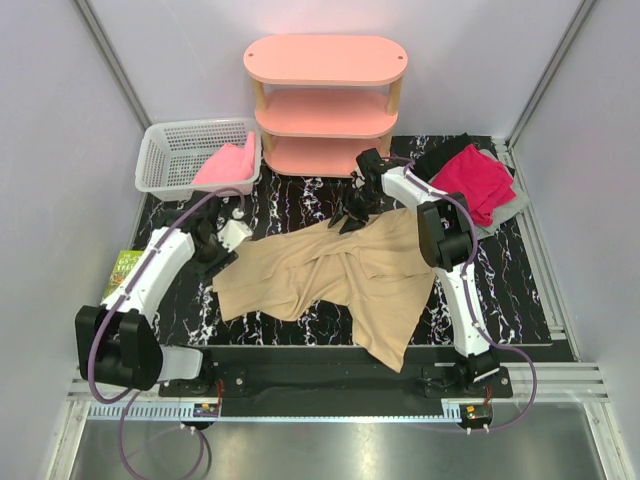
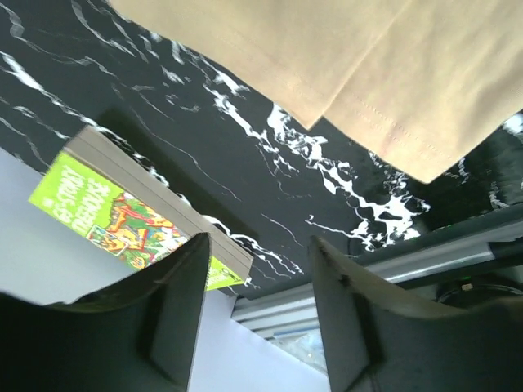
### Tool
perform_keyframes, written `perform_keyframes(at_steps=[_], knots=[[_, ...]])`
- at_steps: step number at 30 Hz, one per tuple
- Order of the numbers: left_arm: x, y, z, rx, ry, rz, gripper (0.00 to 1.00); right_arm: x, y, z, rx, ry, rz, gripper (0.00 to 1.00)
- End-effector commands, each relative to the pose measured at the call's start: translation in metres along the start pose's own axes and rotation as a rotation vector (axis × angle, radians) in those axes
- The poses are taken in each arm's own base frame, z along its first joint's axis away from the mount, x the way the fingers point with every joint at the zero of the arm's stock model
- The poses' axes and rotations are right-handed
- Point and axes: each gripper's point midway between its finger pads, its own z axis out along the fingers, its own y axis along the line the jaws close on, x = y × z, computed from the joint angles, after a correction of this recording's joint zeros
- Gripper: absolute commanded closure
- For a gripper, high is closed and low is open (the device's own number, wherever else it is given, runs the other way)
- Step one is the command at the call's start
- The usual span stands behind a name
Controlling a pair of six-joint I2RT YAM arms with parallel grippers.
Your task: Fold and stack the t-shirts
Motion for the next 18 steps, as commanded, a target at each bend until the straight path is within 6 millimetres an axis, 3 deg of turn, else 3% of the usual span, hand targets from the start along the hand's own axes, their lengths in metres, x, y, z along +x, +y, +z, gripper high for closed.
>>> perform_keyframes(at_steps=[1,5,8,14,18], knots=[[-0.045,0.028,-0.036,-0.044,-0.156,-0.037,0.43,-0.008,-0.055,0.009,0.189,-0.038,-0.002,0.5],[-0.083,0.047,-0.03,-0.047,-0.215,-0.109,0.49,-0.009,-0.054,0.007,0.194,-0.045,-0.006,0.5],[-0.108,0.048,0.006,0.013,-0.196,-0.162,0.55,-0.009,-0.053,0.006,0.196,-0.047,-0.008,0.49],[-0.112,0.033,0.057,0.092,-0.118,-0.199,0.6,-0.012,-0.057,0.005,0.197,-0.051,-0.001,0.49],[-0.108,0.018,0.071,0.146,-0.094,-0.195,0.62,-0.014,-0.056,0.005,0.196,-0.057,-0.001,0.49]])
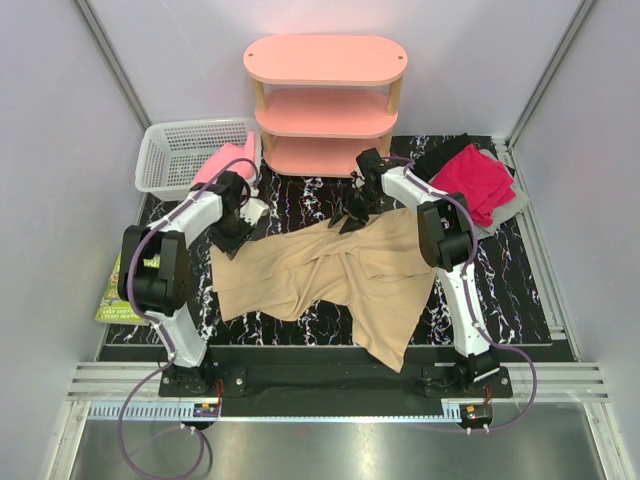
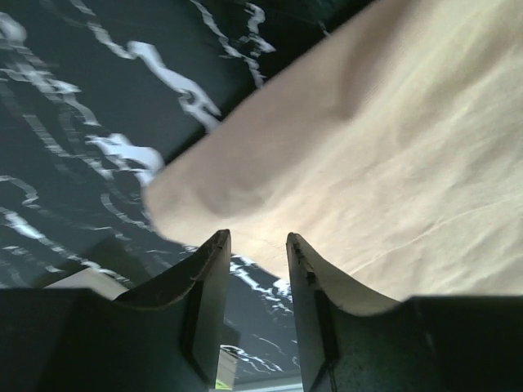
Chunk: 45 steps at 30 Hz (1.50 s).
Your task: Fold and stack the t-shirts
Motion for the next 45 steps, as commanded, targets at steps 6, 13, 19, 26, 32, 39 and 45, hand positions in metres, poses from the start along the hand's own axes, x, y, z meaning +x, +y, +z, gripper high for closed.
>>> perform_keyframes(at_steps=[6,13,19,26,32,39,45], knots=[[-0.008,0.003,0.021,-0.003,0.007,-0.01,0.62,-0.017,-0.058,0.006,0.2,-0.064,0.013,0.49],[-0.016,0.023,0.046,-0.042,0.07,-0.017,0.63,-0.026,-0.07,-0.004,0.214,-0.088,0.043,0.49],[-0.011,0.04,0.057,-0.082,0.088,-0.023,0.64,-0.042,-0.083,-0.015,0.201,-0.112,0.086,0.48],[-0.02,0.099,0.047,-0.241,0.066,-0.053,0.66,-0.062,-0.086,-0.013,0.158,-0.125,0.097,0.48],[-0.046,0.132,0.005,-0.362,-0.016,-0.066,0.67,-0.067,-0.033,-0.054,0.102,-0.212,-0.037,0.41],[-0.032,0.082,-0.094,-0.383,-0.225,-0.047,0.65,-0.007,0.039,-0.134,0.101,-0.351,-0.24,0.34],[0.006,0.015,-0.118,-0.314,-0.302,0.014,0.59,0.105,0.083,-0.11,0.137,-0.238,-0.546,0.32]])
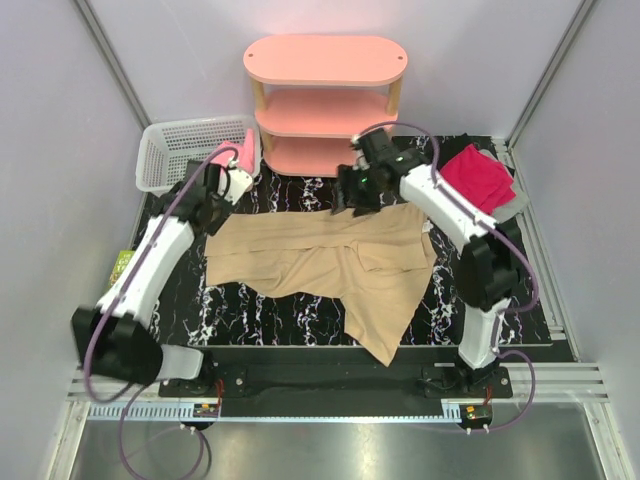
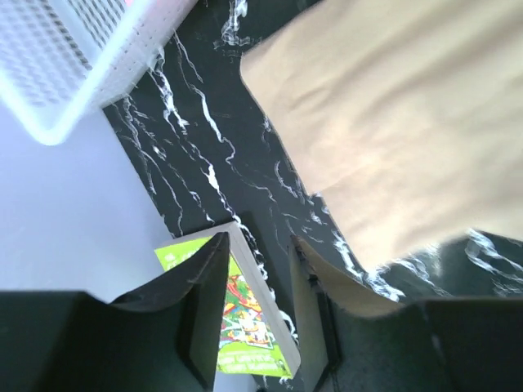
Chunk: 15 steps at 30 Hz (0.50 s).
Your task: Fold and stack the t-shirts
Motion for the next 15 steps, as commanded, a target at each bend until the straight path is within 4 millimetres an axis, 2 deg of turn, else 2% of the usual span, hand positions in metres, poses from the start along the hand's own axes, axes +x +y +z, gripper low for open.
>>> perform_keyframes(at_steps=[1,3,4,5,6,7,8,10,11,12,13,15], knots=[[0.025,-0.034,-0.019,0.068,-0.006,0.015,0.59,0.08,0.065,-0.008,-0.034,0.066,-0.319,0.32],[0.033,-0.041,-0.014,0.087,0.016,0.016,0.6,0.114,0.073,0.003,-0.013,0.119,-0.44,0.32],[0.034,-0.044,-0.011,0.099,0.021,0.013,0.6,0.141,0.088,0.008,-0.025,0.153,-0.524,0.34],[0.034,-0.047,-0.005,0.11,0.029,0.005,0.61,0.158,0.089,0.016,-0.011,0.182,-0.601,0.34],[0.032,-0.048,-0.002,0.112,0.028,0.0,0.62,0.165,0.089,0.02,0.031,0.168,-0.656,0.35],[0.029,-0.047,0.001,0.112,0.024,-0.011,0.62,0.187,0.101,0.023,0.031,0.178,-0.738,0.35],[0.026,-0.043,0.008,0.107,0.025,-0.037,0.63,0.195,0.1,0.028,0.05,0.183,-0.777,0.36],[0.011,-0.031,0.01,0.112,-0.009,-0.116,0.65,0.198,0.103,0.032,0.091,0.142,-0.847,0.39],[0.012,-0.017,0.011,0.102,-0.011,-0.176,0.65,0.207,0.105,0.033,0.091,0.142,-0.881,0.38],[0.0,-0.001,0.005,0.087,-0.053,-0.221,0.65,0.205,0.105,0.035,0.107,0.119,-0.894,0.38],[-0.005,0.004,0.001,0.105,-0.085,-0.275,0.65,0.204,0.108,0.038,0.104,0.096,-0.903,0.38],[-0.009,0.026,-0.009,0.102,-0.141,-0.363,0.65,0.201,0.111,0.044,0.111,0.072,-0.912,0.38]])
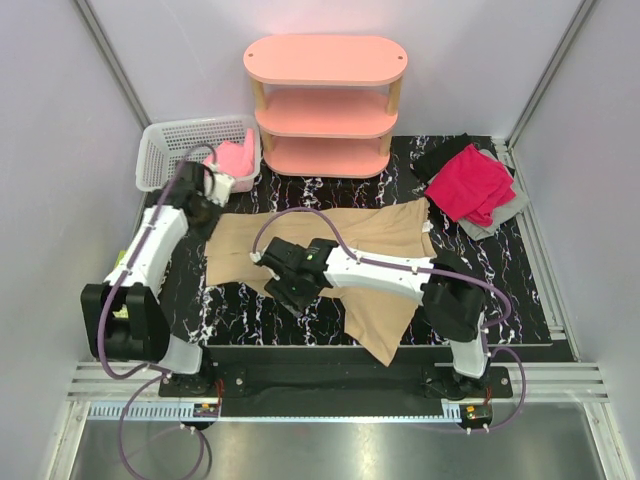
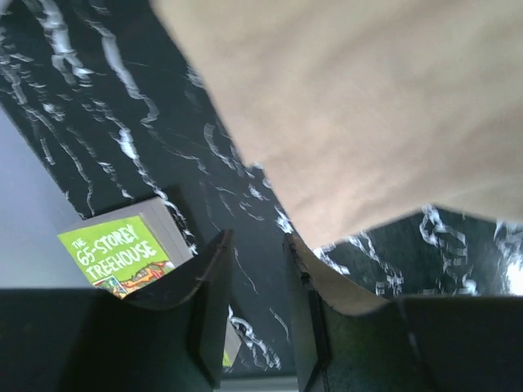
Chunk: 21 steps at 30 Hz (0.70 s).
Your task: Fold and stack the t-shirts
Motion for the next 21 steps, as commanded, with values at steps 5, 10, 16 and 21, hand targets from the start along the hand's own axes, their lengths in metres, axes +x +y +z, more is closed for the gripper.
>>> perform_keyframes(at_steps=[5,10,16,21], knots=[[-0.047,0.053,-0.064,-0.025,-0.314,-0.264,0.64,-0.066,-0.022,0.019,0.139,-0.17,-0.05,0.39],[-0.033,0.053,-0.07,-0.027,-0.325,-0.297,0.64,-0.095,-0.015,0.05,0.132,-0.179,-0.052,0.42],[-0.021,0.057,-0.071,-0.03,-0.326,-0.316,0.64,-0.103,-0.009,0.07,0.112,-0.166,-0.038,0.44],[-0.021,0.067,-0.077,-0.04,-0.342,-0.332,0.64,-0.096,-0.008,0.078,0.101,-0.141,-0.021,0.45]])
